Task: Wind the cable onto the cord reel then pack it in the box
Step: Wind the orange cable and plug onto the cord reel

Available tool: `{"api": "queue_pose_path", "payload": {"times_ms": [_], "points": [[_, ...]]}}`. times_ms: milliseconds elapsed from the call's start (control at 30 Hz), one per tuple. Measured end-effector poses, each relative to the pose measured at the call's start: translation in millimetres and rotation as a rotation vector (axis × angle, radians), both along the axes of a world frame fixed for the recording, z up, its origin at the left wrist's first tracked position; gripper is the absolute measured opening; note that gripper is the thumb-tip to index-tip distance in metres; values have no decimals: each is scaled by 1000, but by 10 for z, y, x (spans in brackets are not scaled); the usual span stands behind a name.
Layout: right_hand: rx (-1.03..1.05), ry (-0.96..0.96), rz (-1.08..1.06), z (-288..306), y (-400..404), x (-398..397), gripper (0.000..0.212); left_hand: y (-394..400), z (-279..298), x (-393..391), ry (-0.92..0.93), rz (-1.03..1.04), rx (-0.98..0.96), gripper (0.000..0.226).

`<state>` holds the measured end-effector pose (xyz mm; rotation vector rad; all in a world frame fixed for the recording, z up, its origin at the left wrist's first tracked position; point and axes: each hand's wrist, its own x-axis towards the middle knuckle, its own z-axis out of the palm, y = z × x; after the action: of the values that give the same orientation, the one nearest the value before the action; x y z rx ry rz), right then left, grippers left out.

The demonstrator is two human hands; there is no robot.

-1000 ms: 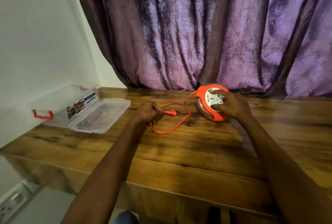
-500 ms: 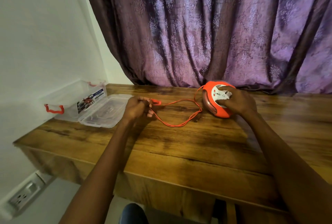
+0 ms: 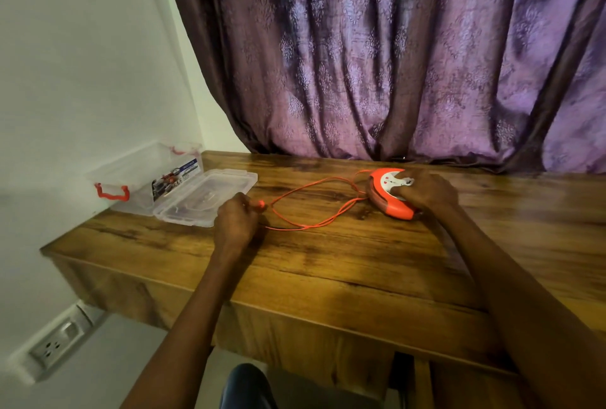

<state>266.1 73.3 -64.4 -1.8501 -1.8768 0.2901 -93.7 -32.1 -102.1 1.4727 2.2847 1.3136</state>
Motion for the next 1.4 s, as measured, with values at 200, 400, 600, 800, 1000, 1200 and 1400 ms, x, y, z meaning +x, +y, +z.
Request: {"api": "queue_pose_path", "payload": {"times_ms": [200, 400, 600, 800, 1000, 1200, 1400], "points": [[-100, -181, 78, -1, 158, -5, 55, -75, 18, -96, -23, -213, -120, 8], [42, -309, 94, 37, 183, -71, 43, -22, -1, -179, 146, -423, -187, 14], [244, -222, 545, 100, -109, -794, 23, 169, 73, -133, 207, -425, -232, 5], [185, -309, 778, -122, -318, -1417, 28, 214, 84, -104, 151, -408, -193, 9], [40, 153, 642, -214, -242, -1504, 5, 143, 71, -174, 97, -375, -153, 10], [-131, 820, 736, 49, -247, -1281, 9, 104, 91, -222, -3, -356, -196, 29], [-257, 666, 876, 56, -266, -1106, 8, 279, 101, -37, -281, -438, -251, 19]]}}
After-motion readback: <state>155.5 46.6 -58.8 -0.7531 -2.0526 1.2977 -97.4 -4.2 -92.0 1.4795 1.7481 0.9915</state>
